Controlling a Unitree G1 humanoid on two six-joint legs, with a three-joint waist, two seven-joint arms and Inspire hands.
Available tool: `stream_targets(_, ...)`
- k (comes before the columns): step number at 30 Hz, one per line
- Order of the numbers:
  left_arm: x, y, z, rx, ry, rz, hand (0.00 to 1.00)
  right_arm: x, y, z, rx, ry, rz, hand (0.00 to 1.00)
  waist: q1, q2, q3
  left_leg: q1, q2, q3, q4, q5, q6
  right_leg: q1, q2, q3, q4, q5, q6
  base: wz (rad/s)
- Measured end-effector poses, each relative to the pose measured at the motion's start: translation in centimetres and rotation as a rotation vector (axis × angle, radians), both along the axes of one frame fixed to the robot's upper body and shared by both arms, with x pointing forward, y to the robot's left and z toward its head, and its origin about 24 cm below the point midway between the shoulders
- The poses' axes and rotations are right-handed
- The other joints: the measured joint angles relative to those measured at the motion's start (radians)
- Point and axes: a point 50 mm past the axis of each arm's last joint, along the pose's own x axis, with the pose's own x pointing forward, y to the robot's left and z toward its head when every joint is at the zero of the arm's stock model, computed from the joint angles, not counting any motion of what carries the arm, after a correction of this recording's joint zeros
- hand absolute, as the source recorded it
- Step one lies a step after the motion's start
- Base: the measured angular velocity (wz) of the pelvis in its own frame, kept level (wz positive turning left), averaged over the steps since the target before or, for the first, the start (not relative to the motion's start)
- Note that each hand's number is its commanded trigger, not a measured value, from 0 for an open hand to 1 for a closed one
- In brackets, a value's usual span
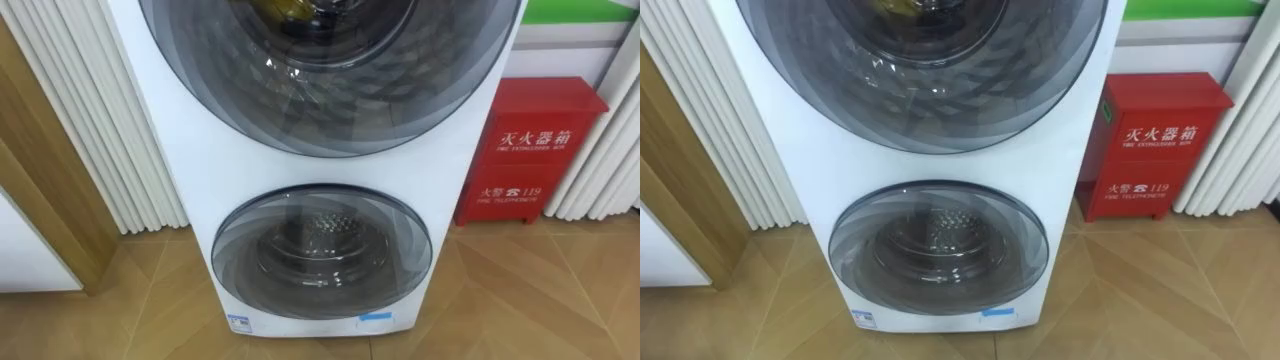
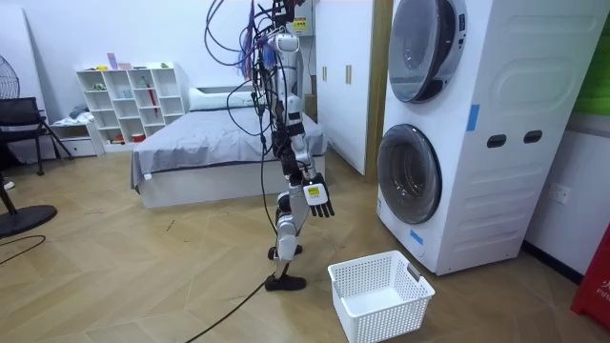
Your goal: Pick clothes from washing machine
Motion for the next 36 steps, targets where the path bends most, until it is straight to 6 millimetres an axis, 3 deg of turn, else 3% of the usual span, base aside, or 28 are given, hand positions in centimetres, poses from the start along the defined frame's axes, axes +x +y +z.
stream_targets(19,0.2,0.2,0.1,0.001,-0.017,-0.003,0.00,0.5,0.2,0.1,0.020,-0.024,0.001,0.00,-0.012,-0.013,0.0018,0.006,-0.001,-0.011,0.004,0.000,0.000,-0.003,-0.001,-0.002,-0.001,0.000,0.000,0.00)
stream_targets(25,0.1,0.3,0.1,-0.010,-0.018,-0.009,0.00,1.3,-0.4,0.4,0.022,-0.069,-0.093,0.00,-0.012,-0.010,0.0009,0.004,-0.001,-0.013,0.016,0.000,0.000,0.002,-0.001,-0.005,0.000,0.000,0.000,0.00)
stream_targets(30,0.3,0.7,0.2,-0.017,-0.022,-0.037,0.00,7.1,-1.7,2.6,-0.013,-0.303,-0.158,0.00,-0.012,-0.011,0.0039,0.000,-0.001,-0.012,0.022,0.000,0.000,0.000,-0.001,-0.003,0.002,0.000,0.000,0.00)
stream_targets(31,0.0,0.8,0.2,-0.018,-0.015,-0.031,0.00,9.1,-2.1,3.6,-0.025,-0.379,-0.171,0.00,-0.011,-0.020,0.0090,0.001,-0.001,-0.011,0.023,0.000,0.000,0.001,-0.002,-0.003,0.002,0.000,0.000,0.00)
stream_targets(33,-0.1,1.3,0.3,-0.006,-0.011,-0.034,0.00,13.1,-3.3,6.1,-0.060,-0.521,-0.183,0.00,-0.012,-0.024,0.0084,0.001,-0.003,-0.008,0.025,0.000,0.000,0.003,-0.003,-0.003,0.000,0.000,0.000,0.00)
stream_targets(36,-0.3,2.1,0.5,0.017,0.010,-0.049,0.00,16.7,-4.6,9.3,-0.109,-0.666,-0.195,0.00,-0.007,-0.031,0.0046,-0.005,-0.003,-0.011,0.030,0.001,0.001,0.000,-0.002,-0.007,0.000,-0.001,0.000,0.05)
